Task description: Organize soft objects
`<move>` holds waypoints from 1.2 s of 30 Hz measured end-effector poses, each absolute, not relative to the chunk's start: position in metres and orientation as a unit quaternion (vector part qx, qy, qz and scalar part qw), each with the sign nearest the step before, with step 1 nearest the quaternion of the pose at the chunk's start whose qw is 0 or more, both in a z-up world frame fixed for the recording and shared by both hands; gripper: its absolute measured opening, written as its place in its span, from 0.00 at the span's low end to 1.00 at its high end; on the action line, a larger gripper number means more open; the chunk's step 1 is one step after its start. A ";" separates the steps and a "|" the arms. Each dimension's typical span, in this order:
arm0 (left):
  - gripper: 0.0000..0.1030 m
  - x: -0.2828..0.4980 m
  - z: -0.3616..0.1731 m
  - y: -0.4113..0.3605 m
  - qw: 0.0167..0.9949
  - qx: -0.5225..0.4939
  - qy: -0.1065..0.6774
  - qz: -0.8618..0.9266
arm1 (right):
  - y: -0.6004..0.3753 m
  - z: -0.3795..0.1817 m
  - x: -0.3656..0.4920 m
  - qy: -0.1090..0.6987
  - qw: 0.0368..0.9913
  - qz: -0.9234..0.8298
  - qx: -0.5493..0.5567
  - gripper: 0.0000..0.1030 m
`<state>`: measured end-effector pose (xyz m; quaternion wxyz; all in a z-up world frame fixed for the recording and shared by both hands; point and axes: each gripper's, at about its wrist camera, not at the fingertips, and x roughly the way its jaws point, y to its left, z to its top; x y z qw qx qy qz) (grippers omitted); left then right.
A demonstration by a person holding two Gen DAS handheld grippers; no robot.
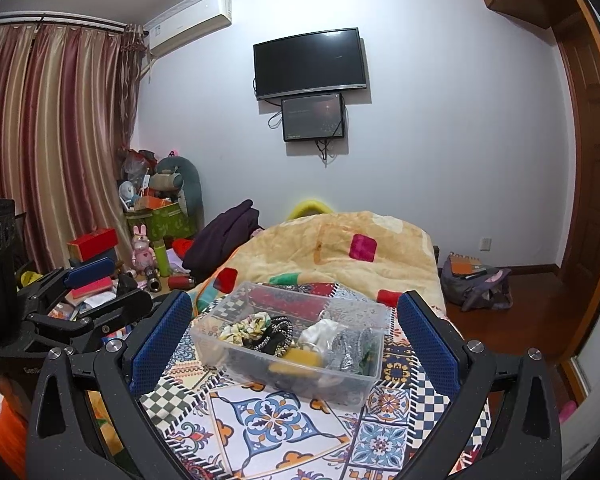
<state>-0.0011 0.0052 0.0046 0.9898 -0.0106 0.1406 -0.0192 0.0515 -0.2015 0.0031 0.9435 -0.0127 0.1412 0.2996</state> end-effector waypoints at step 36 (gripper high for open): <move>1.00 -0.002 0.006 0.010 0.988 -0.028 0.152 -0.030 | -0.197 -0.003 0.054 0.153 0.940 0.304 -0.010 0.99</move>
